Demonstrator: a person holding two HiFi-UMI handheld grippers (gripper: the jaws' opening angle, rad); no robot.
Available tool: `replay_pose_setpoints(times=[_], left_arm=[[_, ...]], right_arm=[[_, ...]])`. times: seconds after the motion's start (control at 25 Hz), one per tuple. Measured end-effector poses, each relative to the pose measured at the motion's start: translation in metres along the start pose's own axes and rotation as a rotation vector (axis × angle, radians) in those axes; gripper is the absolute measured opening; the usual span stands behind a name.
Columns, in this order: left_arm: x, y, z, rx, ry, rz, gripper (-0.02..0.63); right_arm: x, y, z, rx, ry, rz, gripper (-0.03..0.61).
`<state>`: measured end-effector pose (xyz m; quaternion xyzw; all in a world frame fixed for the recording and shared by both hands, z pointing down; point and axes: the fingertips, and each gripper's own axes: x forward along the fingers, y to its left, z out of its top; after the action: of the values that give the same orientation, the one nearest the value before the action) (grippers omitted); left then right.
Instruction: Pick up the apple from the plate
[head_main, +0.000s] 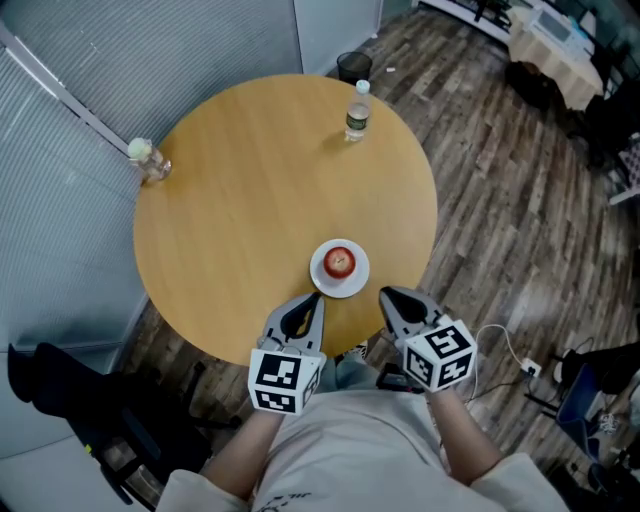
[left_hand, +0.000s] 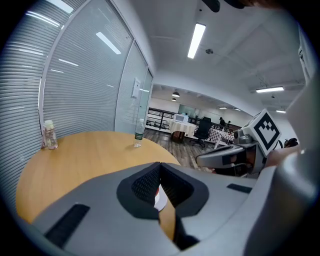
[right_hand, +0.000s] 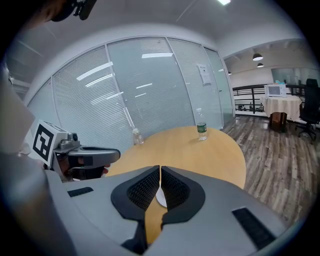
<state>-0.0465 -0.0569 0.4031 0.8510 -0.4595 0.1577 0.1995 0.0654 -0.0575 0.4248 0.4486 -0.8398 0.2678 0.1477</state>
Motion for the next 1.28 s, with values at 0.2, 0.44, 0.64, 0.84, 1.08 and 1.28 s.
replay_pose_setpoints(times=[0.2, 0.44, 0.64, 0.84, 1.08, 1.28], left_arm=[[0.014, 0.004, 0.0, 0.002, 0.008, -0.016, 0.004], [0.033, 0.013, -0.007, 0.007, 0.022, -0.013, 0.005], [0.049, 0.019, -0.016, 0.004, 0.044, -0.014, 0.005], [0.061, 0.019, -0.024, 0.006, 0.061, -0.021, 0.006], [0.073, 0.023, -0.036, 0.007, 0.082, -0.019, 0.012], [0.086, 0.023, -0.045, 0.021, 0.109, -0.032, 0.029]], right_arm=[[0.01, -0.004, -0.006, 0.011, 0.015, -0.011, 0.032], [0.021, -0.009, -0.021, 0.03, 0.05, -0.009, 0.032], [0.034, -0.016, -0.023, 0.032, 0.061, -0.004, 0.032], [0.041, -0.022, -0.03, 0.039, 0.075, -0.007, 0.032], [0.048, -0.03, -0.039, 0.054, 0.093, -0.007, 0.032], [0.054, -0.033, -0.045, 0.062, 0.106, -0.002, 0.032]])
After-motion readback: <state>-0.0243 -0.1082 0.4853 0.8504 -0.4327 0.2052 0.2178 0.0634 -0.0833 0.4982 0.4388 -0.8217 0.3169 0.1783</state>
